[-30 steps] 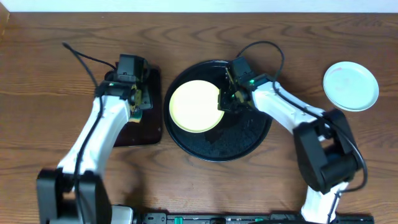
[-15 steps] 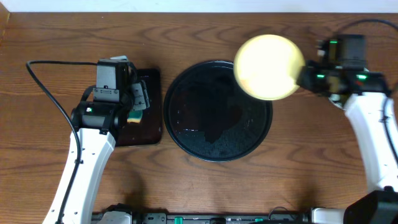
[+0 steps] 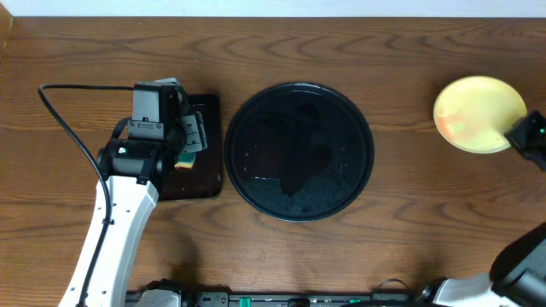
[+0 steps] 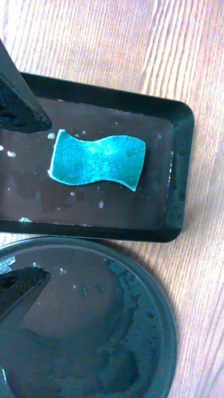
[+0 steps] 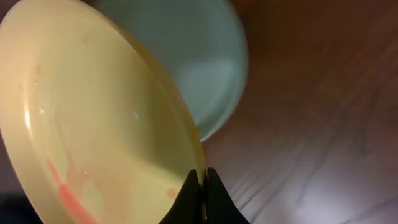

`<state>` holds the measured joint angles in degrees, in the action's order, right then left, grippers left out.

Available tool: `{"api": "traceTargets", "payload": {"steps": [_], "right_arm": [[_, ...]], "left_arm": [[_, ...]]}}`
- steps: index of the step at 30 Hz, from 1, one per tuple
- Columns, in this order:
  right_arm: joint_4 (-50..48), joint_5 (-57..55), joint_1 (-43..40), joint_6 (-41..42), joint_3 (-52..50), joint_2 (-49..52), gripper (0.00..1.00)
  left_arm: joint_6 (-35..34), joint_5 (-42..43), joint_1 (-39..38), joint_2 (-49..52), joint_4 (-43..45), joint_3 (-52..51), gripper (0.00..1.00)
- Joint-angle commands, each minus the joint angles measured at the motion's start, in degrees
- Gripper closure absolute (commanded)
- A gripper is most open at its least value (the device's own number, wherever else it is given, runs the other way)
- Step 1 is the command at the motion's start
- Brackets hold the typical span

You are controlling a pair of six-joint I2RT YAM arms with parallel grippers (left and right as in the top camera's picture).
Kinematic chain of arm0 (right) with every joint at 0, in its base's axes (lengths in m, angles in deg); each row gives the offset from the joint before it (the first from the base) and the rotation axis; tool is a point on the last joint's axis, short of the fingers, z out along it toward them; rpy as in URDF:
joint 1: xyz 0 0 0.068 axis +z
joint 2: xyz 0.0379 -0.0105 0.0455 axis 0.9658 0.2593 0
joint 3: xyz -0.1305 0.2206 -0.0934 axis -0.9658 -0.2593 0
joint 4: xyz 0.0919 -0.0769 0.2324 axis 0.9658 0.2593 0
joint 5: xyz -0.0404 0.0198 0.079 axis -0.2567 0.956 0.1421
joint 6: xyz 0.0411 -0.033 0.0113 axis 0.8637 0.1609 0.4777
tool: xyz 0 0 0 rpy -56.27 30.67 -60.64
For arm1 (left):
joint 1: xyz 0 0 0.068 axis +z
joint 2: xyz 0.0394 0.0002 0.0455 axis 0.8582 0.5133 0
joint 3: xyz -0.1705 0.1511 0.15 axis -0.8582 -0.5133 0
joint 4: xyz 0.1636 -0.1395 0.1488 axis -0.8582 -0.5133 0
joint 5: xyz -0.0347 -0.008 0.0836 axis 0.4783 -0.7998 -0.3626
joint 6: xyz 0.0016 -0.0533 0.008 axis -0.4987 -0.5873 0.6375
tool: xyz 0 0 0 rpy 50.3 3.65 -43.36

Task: Clean dirty plates on tray and stack at the side
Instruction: 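Lift the yellow plate and carry it right onto the plate stack, then release the yellow plate on the stack and open the right gripper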

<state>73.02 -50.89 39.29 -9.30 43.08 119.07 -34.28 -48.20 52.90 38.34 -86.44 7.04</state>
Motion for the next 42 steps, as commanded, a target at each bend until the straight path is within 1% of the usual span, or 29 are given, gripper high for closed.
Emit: {"api": "traceTargets", "payload": {"steps": [1, 3, 4, 10, 14, 18, 20, 21, 22, 23, 25, 26, 28, 30, 32, 36, 38, 40, 42], "right_arm": [[-2.1, 0.8, -2.8, 0.1, 0.3, 5.5, 0.99], [-3.8, 0.7, -3.7, 1.6, 0.3, 7.3, 0.99], [-6.3, 0.7, -4.2, 2.9, 0.3, 8.5, 0.99], [-14.7, 0.7, -4.2, 3.9, 0.3, 9.1, 0.99], [-17.6, 0.3, -4.1, 5.0, 0.3, 9.9, 0.99], [-18.3, 0.3, -4.0, 5.4, 0.3, 11.2, 0.97], [-18.4, 0.7, -4.0, 5.6, 0.3, 11.5, 0.78], [-18.4, 0.7, -4.0, 5.6, 0.3, 11.5, 0.63], [-18.6, 1.0, -4.0, 5.6, 0.4, 11.5, 0.43], [-18.9, 2.4, -4.0, 5.6, 0.4, 11.5, 0.34], [-19.0, 6.4, -4.0, 5.5, 0.4, 11.4, 0.34], [-19.1, 12.5, -4.0, 5.6, 0.4, 10.9, 0.37], [-19.0, 18.1, -4.0, 5.6, 0.4, 9.7, 0.41], [-18.3, 20.3, -3.8, 5.6, 0.4, 7.9, 0.43], [-17.0, 20.2, -3.6, 5.5, 0.4, 5.7, 0.44], [-13.4, 16.0, -3.6, 3.9, 0.4, 0.2, 0.44], [-10.6, 8.3, -3.6, 3.5, 0.4, -2.6, 0.42], [-8.9, 1.7, -3.6, 2.1, 0.4, -3.8, 0.43], [-7.8, -1.1, -3.7, 0.4, 0.4, -3.7, 0.43]], "left_arm": [[-0.6, 0.8, 0.0, 0.0, -0.1, -0.2, 0.30], [-0.6, 0.8, 0.0, 0.0, -0.1, -0.2, 0.30], [-0.6, 0.8, 0.0, 0.0, -0.1, -0.2, 0.30], [-0.6, 0.8, 0.0, 0.0, -0.1, -0.2, 0.30], [-0.6, 0.8, 0.0, 0.0, 0.0, -0.2, 0.30], [-0.6, 0.8, 0.0, 0.0, 0.3, -0.2, 0.30], [-0.6, 0.8, 0.0, 0.0, 0.3, -0.2, 0.30], [-0.6, 0.8, 0.0, 0.0, 0.4, -0.2, 0.30], [-0.6, 0.8, 0.0, 0.0, 0.3, -0.2, 0.30], [-0.6, 0.8, 0.0, 0.0, 0.3, -0.2, 0.30], [-0.6, 0.8, 0.0, 0.0, 0.3, -0.2, 0.30], [-0.6, 0.8, 0.0, 0.0, 0.2, -0.2, 0.30], [-0.5, 0.8, 0.0, 0.0, 0.0, -0.2, 0.30], [-0.5, 0.8, 0.0, 0.0, -0.2, -0.2, 0.30], [-0.5, 0.8, 0.0, 0.0, -0.7, -0.2, 0.30], [-0.5, 0.8, 0.0, 0.0, -1.4, -0.2, 0.30], [-0.3, 0.8, 0.0, 0.0, -1.5, -0.2, 0.30], [-0.3, 0.8, 0.0, 0.0, -1.5, -0.2, 0.30], [-0.3, 0.8, 0.0, 0.0, -1.4, -0.2, 0.30]]}}
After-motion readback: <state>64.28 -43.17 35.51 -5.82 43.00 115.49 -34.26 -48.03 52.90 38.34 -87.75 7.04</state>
